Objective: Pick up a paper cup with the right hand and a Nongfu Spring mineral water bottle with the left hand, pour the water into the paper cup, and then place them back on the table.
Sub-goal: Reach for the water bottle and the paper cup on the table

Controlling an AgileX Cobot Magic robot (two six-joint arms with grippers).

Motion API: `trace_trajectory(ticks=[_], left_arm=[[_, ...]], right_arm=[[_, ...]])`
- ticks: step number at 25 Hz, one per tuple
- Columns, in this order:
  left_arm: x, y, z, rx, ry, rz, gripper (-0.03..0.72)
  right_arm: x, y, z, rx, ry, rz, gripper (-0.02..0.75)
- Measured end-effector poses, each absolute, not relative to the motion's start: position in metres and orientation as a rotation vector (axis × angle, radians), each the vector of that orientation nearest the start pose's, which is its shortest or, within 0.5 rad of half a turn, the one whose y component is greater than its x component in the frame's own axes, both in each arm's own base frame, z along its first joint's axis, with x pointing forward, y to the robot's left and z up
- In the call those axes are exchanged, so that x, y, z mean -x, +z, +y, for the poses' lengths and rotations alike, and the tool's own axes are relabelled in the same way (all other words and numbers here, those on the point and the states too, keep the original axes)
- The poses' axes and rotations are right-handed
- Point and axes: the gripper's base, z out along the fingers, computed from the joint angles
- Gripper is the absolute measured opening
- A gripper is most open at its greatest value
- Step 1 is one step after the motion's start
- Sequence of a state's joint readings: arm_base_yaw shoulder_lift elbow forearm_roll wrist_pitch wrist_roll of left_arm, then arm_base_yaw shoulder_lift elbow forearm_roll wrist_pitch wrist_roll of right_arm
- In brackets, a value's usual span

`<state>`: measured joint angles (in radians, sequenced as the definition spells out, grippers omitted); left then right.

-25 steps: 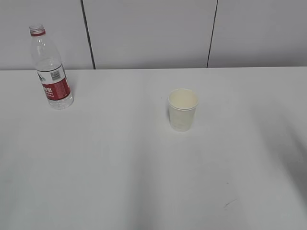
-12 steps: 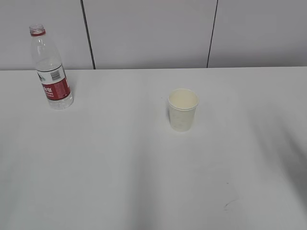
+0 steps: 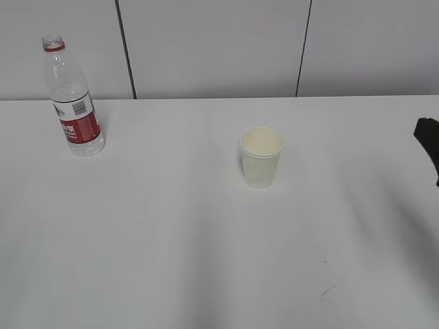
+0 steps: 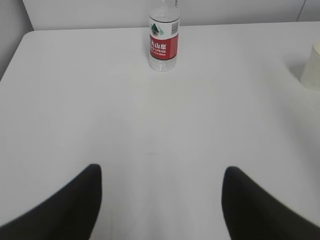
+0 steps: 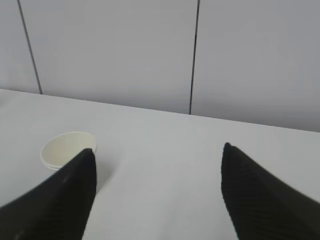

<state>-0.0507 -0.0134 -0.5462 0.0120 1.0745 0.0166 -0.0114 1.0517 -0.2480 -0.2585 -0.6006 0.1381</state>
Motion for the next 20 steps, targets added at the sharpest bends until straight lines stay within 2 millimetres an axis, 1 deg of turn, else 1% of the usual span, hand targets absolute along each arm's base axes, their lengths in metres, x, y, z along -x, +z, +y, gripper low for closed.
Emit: trace_trajectory(ticks=[3,8,14,20], left_arm=[[0.013,0.289,0.002,-0.066,-0.008,1.997,0.456],[0.013,0.289,0.002,-0.066,-0.008,1.997,0.456],[0.013,0.289,0.001,-0.067,-0.022,1.997,0.456],[0.013,0.289,0.001,-0.067,-0.022,1.997,0.455]], right_arm=[[-0.194,0.219,0.016,0.204,0.113,1.698,0.590],[-0.206,0.203,0.027,0.297,0.218,1.711,0.597],[-0.226,0.182,0.033,0.334,0.301,1.781,0.598],[-0.244,0.155,0.038,0.359,0.361,1.855,0.597]])
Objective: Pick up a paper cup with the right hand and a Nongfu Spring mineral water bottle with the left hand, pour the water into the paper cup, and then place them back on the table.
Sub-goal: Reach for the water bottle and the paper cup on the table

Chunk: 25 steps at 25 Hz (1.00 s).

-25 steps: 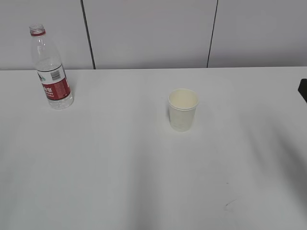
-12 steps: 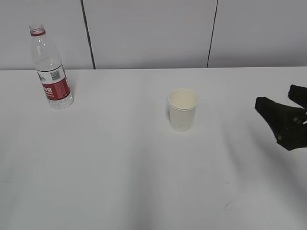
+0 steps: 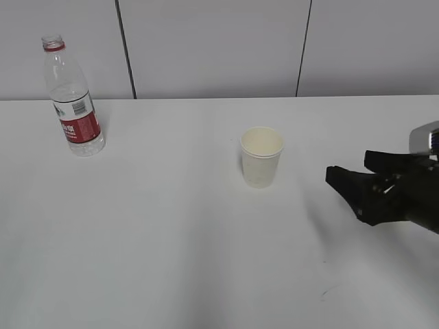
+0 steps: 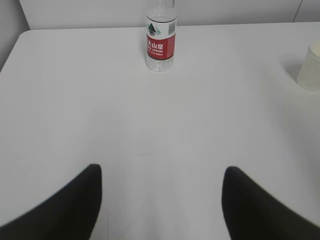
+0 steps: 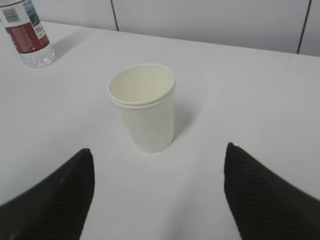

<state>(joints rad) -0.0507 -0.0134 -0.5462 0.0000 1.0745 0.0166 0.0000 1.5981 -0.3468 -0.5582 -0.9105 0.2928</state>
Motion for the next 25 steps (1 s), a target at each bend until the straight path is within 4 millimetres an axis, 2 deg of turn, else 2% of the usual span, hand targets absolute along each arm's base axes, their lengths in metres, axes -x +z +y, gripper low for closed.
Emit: trace_trajectory(ticks=[6,14,17,21,25], left_arm=[[0.013,0.289,0.001,-0.067,-0.022,1.997,0.447],[0.013,0.289,0.001,-0.067,-0.022,1.997,0.437],[0.013,0.289,0.001,-0.067,-0.022,1.997,0.435],[0.013,0.289,0.001,-0.067,-0.022,1.997,0.430],[0.013,0.289,0.001,-0.067,-0.022,1.997,0.419]], right_arm=[[-0.254,0.143,0.064,0.417,0.347,1.866,0.594],[-0.262,0.121,0.087,0.361,0.243,1.929,0.592],[-0.265,0.115,0.100,0.405,0.245,1.883,0.592],[-0.270,0.105,0.101,0.361,0.243,1.821,0.596],[-0.270,0.088,0.101,0.339,0.272,1.876,0.655]])
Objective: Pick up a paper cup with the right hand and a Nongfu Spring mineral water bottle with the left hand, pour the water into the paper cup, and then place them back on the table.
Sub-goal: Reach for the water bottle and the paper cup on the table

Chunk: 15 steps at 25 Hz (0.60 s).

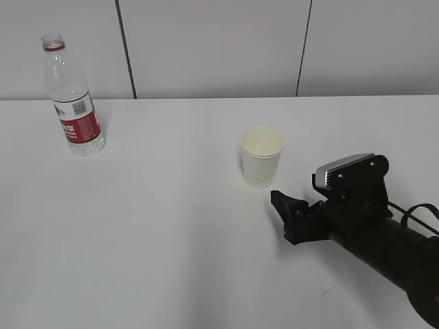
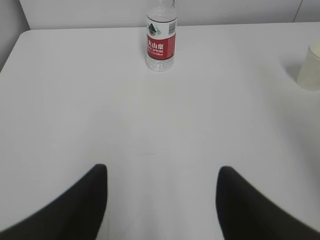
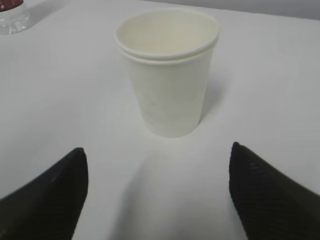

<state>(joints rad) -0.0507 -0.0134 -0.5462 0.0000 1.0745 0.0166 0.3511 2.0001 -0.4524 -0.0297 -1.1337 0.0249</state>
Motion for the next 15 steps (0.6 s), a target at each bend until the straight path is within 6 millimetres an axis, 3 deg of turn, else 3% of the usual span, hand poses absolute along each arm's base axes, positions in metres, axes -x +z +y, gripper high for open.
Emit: trace_trajectory(ticks=[6,15], left_arm=[[0.013,0.289,0.001,-0.067,-0.022,1.997,0.417],[0.013,0.289,0.001,-0.067,-0.022,1.997,0.410]], right_arm=[[-0.282,0.072,0.107,0.322,0.309,1.897,0.671],[-0.313,0.069,0.119,0.301,0.329,1.831,0.671]])
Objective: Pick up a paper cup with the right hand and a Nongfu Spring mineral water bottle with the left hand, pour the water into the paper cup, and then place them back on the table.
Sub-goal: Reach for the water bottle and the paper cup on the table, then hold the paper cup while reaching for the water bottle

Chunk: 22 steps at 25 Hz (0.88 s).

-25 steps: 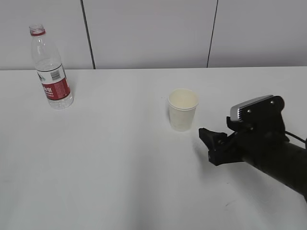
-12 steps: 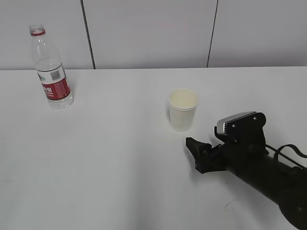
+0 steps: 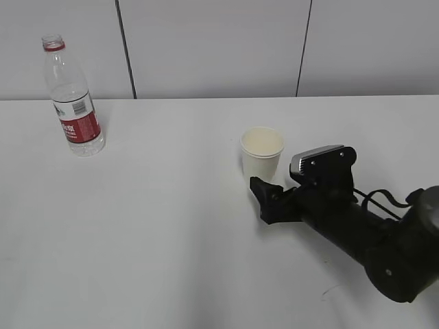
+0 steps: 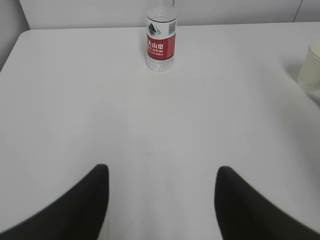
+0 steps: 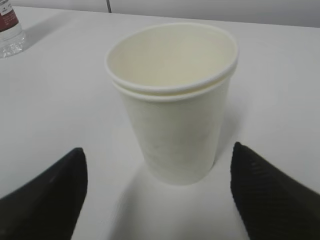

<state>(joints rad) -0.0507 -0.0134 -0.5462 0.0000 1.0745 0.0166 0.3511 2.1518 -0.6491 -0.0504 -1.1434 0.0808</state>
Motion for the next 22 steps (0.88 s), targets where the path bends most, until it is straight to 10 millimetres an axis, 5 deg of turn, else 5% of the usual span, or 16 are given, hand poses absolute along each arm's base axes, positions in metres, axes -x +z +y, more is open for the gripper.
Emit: trace_trajectory(ticks=[22], left_arm=[[0.013,0.289,0.001,-0.067,-0.022,1.997,0.404]], right_arm=[[-0.371,0.061,0.139,0.256,0.346,1.709,0.671]])
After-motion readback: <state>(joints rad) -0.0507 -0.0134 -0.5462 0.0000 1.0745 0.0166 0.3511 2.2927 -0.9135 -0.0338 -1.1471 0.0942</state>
